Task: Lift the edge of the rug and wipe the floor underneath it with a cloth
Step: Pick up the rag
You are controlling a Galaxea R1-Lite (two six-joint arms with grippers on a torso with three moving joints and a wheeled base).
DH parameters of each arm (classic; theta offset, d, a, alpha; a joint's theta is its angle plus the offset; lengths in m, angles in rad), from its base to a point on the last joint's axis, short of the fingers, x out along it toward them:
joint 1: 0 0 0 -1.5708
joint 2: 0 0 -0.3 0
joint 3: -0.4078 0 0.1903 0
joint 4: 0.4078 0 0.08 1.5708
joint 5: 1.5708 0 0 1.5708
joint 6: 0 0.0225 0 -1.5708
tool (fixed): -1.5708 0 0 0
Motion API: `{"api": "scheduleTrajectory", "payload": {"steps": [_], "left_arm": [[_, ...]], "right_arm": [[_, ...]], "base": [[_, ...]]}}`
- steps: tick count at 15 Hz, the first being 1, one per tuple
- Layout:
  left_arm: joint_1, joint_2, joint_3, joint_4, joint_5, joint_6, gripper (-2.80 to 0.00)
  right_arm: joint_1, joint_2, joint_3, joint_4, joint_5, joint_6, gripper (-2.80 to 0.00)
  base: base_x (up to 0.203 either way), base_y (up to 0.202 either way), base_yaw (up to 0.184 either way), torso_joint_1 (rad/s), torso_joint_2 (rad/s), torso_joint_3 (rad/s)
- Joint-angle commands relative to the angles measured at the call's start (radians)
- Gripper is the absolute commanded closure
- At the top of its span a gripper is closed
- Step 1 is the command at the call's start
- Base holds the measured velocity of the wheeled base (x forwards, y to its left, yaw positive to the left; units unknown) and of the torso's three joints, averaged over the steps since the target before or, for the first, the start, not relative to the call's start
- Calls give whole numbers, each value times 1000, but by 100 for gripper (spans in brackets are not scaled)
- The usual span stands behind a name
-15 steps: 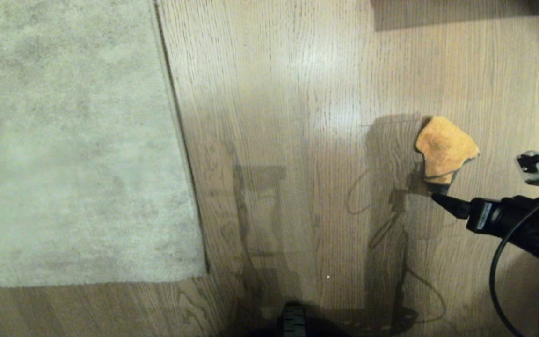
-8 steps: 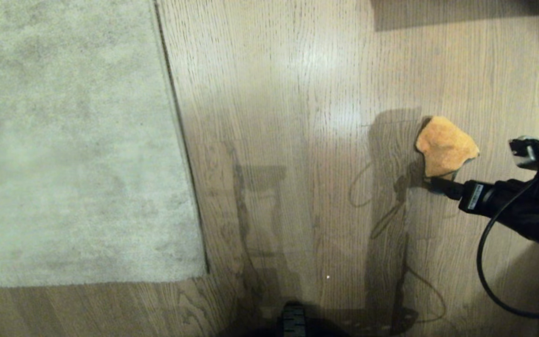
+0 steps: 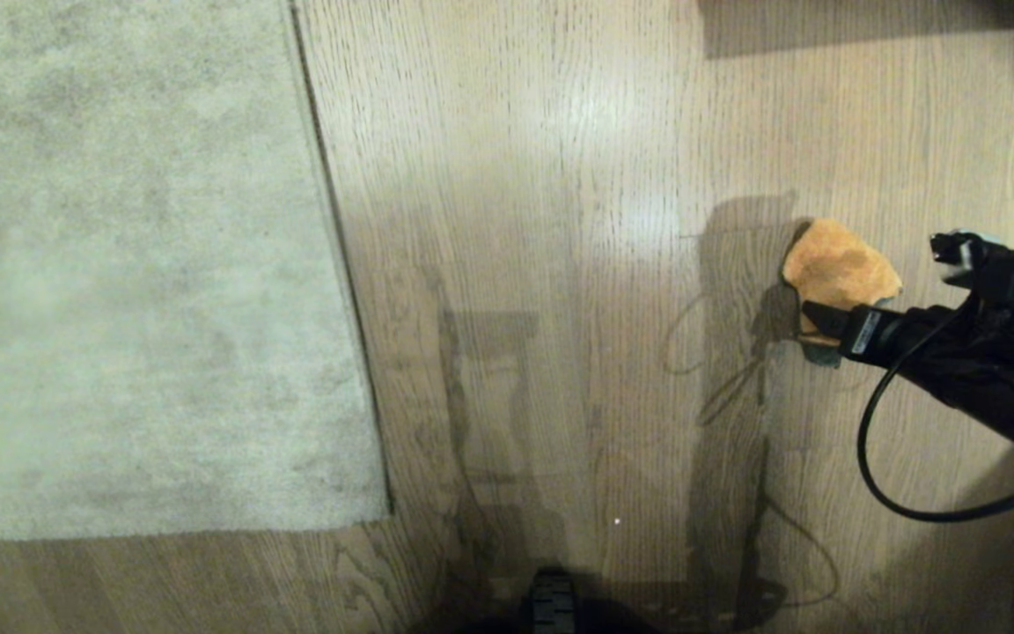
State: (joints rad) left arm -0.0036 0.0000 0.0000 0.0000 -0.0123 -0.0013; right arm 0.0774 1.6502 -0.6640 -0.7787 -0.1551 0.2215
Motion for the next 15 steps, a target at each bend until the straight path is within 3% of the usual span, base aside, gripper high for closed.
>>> {"api": "scheduleTrajectory", "payload": {"steps": [1,15], "left_arm": [[0,0,0,0,0,0,0],[0,0,0,0,0,0,0]], "right_arm": [[-1,14,-11,-9,-31,-1,-280],[-5,124,-78,-120,-58,4,-280]], "base": [[0,0,0,0,0,0],[0,0,0,0,0,0]]}}
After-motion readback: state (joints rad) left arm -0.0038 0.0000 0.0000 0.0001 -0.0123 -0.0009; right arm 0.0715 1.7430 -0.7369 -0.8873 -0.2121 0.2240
